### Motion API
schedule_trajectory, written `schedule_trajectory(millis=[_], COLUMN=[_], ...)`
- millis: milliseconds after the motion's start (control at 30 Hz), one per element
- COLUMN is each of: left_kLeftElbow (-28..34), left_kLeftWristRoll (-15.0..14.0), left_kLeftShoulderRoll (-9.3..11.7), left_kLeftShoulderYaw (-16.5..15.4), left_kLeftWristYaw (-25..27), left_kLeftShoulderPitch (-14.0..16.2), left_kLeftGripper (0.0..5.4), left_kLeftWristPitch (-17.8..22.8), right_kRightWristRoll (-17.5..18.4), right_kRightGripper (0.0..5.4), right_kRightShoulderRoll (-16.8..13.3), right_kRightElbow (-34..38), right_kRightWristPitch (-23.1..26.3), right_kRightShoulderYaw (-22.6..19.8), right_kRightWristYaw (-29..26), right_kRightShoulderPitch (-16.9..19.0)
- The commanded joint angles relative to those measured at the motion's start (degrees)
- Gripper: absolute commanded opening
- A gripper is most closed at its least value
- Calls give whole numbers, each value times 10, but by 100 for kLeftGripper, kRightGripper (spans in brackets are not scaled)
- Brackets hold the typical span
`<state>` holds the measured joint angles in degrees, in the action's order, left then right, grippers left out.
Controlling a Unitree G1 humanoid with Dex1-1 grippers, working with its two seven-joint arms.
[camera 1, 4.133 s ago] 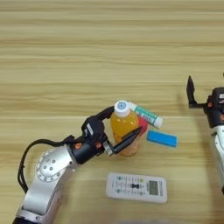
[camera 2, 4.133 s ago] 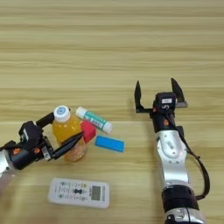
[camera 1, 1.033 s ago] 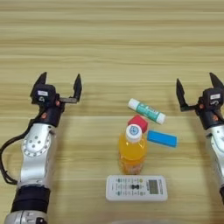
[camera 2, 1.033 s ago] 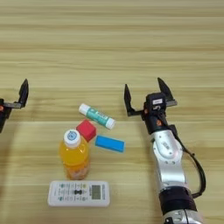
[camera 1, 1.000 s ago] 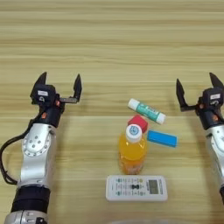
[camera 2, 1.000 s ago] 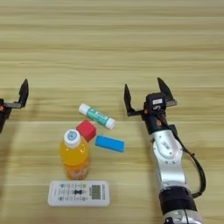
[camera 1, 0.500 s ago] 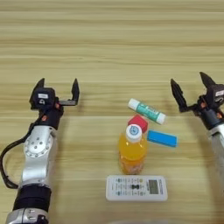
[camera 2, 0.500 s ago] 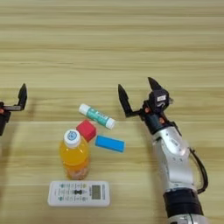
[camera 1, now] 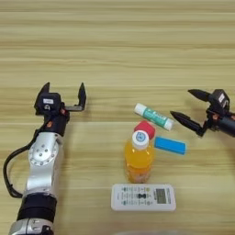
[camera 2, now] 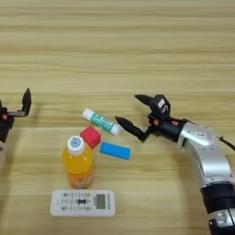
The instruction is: Move the objects on the table
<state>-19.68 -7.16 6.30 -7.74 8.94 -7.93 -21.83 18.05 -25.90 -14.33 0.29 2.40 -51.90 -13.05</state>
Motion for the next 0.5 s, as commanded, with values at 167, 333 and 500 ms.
schedule_trajectory(millis=[167,333,500], left_kLeftElbow=[2,1,1], left_kLeftWristRoll=[-3,-2,-2], left_kLeftShoulderRoll=[-3,-4,-4], left_kLeftShoulderYaw=[0,-1,0], left_kLeftWristYaw=[2,2,2], left_kLeftShoulderPitch=[-6,-7,-8], left_kLeftGripper=[539,539,539], left_kLeftWristPitch=[-1,-1,-1], right_kRightWristRoll=[-39,-57,-75], right_kRightGripper=[540,540,540], right_kRightShoulderRoll=[0,14,20], right_kRightElbow=[-19,-41,-55], right_kRightWristPitch=[9,3,-3], right_kRightShoulderYaw=[35,44,56], right_kRightWristYaw=[-20,-10,-11], right_kRightShoulderPitch=[-11,-17,-20])
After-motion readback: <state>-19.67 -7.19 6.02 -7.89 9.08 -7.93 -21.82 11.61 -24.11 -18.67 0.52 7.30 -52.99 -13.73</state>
